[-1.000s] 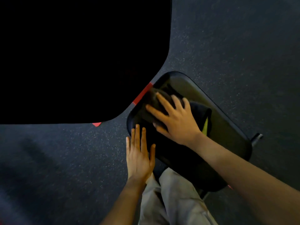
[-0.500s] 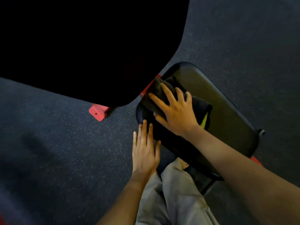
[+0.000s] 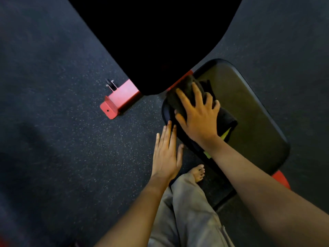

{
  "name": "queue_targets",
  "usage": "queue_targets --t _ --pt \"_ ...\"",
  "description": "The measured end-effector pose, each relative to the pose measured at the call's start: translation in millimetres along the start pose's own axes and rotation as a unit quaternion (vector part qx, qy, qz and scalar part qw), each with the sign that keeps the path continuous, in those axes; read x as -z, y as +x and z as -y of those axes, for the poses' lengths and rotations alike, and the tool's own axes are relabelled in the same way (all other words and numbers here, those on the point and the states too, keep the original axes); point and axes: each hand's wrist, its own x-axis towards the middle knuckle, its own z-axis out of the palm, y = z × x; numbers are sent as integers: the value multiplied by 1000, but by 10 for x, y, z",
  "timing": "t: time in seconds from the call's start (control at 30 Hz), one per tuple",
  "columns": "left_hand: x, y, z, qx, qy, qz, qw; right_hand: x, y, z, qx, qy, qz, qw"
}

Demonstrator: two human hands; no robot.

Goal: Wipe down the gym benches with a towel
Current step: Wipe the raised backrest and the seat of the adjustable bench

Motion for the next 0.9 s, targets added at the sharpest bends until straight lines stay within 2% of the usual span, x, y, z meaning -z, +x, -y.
queue_targets --t 0.07,0.13,0.17,0.23,0.3,0.33,0.4,0.47,0.53,0.57,0.63,0.73,0.9 --pt "9 -59 33 2 -14 3 1000 21 -203 -147 107 -6 6 994" --pt "12 -90 56 11 -48 5 999 71 -337 -354 156 -20 11 988" --pt "13 -98 63 20 -82 3 996 87 -350 -405 133 -25 5 991" --pt "39 -97 24 46 -174 -10 984 73 -274 -327 1 -19 -15 1000" --pt "71 -73 -58 81 -270 -44 958 30 -116 -61 -123 4 -26 992" --pt "72 -58 -84 109 -304 -76 943 11 -49 103 -153 16 -25 988" --pt "68 -10 -91 211 -377 -132 892 -34 -9 368 -142 29 -8 989" --pt "92 64 -52 328 -483 -150 798 -57 -93 497 -73 10 4 997" --pt "161 90 -16 389 -578 -146 703 -78 -264 511 20 -29 8 999" --pt "211 81 -14 404 -601 -132 676 -87 -380 477 60 -48 14 997" --pt "287 80 -9 420 -631 -90 646 -128 -648 329 126 -100 24 987" --pt "291 79 -52 435 -655 -28 617 -151 -1267 -110 199 -156 38 967" --pt "246 102 -210 424 -642 36 638 -44 -1920 -632 212 -165 39 963"
